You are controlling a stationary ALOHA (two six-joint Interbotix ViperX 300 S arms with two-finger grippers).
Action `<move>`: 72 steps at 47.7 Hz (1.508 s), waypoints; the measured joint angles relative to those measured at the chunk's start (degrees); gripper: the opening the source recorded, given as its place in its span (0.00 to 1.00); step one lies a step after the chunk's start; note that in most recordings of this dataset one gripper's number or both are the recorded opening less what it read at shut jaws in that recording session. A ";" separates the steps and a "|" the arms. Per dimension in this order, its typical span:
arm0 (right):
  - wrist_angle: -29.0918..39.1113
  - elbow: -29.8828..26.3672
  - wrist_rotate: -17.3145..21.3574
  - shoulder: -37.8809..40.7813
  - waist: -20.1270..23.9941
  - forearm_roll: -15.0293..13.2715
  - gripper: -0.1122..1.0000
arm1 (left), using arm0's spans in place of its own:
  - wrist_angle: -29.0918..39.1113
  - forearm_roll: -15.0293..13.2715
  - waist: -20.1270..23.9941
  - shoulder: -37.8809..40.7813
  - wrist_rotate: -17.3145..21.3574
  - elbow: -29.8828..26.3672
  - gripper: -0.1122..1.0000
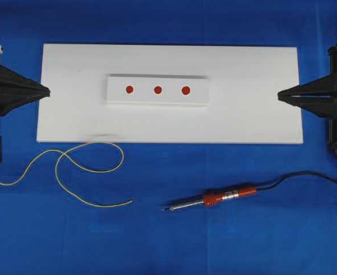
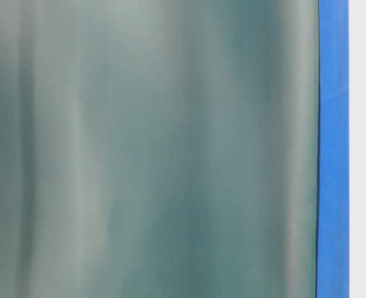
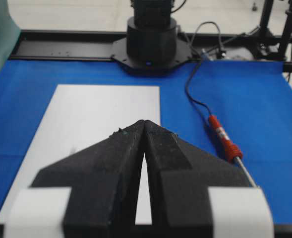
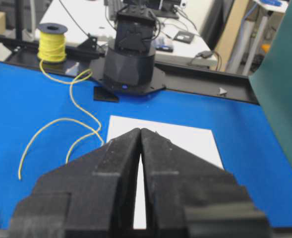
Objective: Touch the tip of the soldering iron to the tip of the solder at the mark.
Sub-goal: 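Move both grippers down toward the yellow solder and red soldering iron, then grasp the yellow solder with left gripper and soldering iron handle with right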
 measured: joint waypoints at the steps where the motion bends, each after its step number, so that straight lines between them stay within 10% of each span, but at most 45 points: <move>1: 0.09 0.09 0.00 0.09 0.00 0.00 0.10 | 0.09 0.00 -0.09 0.00 -0.09 0.00 0.10; 18: 3.34 -1.41 6.06 1.93 6.15 0.35 0.06 | 0.26 0.00 -7.82 1.93 -2.46 0.00 0.10; 30: 3.34 -1.49 10.55 5.36 14.41 0.44 0.35 | -2.37 0.00 -15.47 9.14 -2.46 0.00 0.13; 42: 2.72 -1.32 14.33 14.59 16.96 1.05 0.91 | -6.15 0.00 -18.02 19.34 -3.96 0.00 0.73; 46: 1.58 -1.23 14.33 19.42 17.31 1.93 0.90 | -7.29 0.00 -18.63 24.26 -5.10 0.00 0.87; 72: -24.17 2.37 14.41 48.60 20.83 9.40 0.88 | -25.58 0.00 -22.24 54.14 -5.80 -0.44 0.79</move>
